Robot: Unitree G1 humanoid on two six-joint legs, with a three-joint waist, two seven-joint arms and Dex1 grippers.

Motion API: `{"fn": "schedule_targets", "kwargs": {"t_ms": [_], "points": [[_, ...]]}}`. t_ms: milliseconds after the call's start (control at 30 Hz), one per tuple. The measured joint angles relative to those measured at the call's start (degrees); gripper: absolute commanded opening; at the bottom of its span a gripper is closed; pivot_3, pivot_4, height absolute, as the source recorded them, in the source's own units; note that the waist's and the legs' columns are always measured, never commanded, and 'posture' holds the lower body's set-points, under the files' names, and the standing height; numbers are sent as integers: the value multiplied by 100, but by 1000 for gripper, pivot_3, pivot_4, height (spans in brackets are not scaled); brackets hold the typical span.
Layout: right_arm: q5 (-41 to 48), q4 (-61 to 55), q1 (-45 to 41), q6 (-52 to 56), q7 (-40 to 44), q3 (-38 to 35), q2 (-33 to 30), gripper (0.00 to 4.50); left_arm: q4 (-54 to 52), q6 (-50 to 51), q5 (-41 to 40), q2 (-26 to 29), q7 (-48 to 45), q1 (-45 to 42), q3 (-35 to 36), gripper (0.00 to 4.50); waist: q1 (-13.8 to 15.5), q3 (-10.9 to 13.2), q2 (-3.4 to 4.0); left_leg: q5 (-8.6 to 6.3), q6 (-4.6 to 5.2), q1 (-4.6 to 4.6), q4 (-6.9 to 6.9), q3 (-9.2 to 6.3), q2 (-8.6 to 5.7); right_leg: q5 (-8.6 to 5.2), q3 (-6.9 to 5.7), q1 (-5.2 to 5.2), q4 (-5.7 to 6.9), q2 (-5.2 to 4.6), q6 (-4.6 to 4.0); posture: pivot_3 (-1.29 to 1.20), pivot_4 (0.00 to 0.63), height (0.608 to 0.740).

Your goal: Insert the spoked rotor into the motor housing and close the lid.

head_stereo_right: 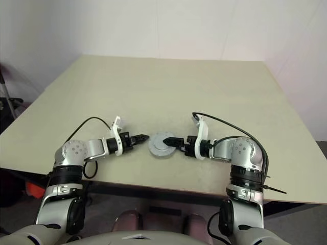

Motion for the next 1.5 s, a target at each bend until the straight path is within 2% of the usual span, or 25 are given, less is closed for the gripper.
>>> {"fn": "schedule_targets", "kwargs": {"t_ms": [433, 533, 733, 967, 1500], "points": [[405, 335, -197, -1, -618, -133, 368, 4444, -11, -46, -42, -15, -9, -15, 166, 0, -14, 0, 0, 17, -28, -12, -28, 0, 0, 0, 0, -33, 4, 6, -2, 0, 0, 740], [389, 463, -295, -1, -661, -162, 345, 4444, -155, 32, -395, -9, -154, -136, 436, 0, -6, 1, -1, 18, -30, -17, -27, 0, -5, 17, -2, -42, 10, 8, -34, 0, 0, 740], [249, 566, -432, -1, -682, -187, 357, 4444, -511, 387, -1077, 25, -349, -281, 772, 0, -4, 1, -1, 19, -32, -16, -26, 1, -5, 12, -1, -42, 12, 8, -27, 0, 0, 740], [83, 577, -481, 0, -649, -232, 408, 4444, -646, 1093, -955, 160, -273, 444, 101, 0, 14, 0, -4, 20, -34, -15, -26, 0, -4, -1, -3, -40, 13, 9, -5, 0, 0, 740], [-132, 761, -685, -1, -593, -434, 568, 4444, -794, 733, -661, 273, -229, 543, -91, 0, 36, -4, 1, 25, -42, -1, -25, 0, -2, -2, -1, -6, 14, 4, -1, 0, 0, 740]]}}
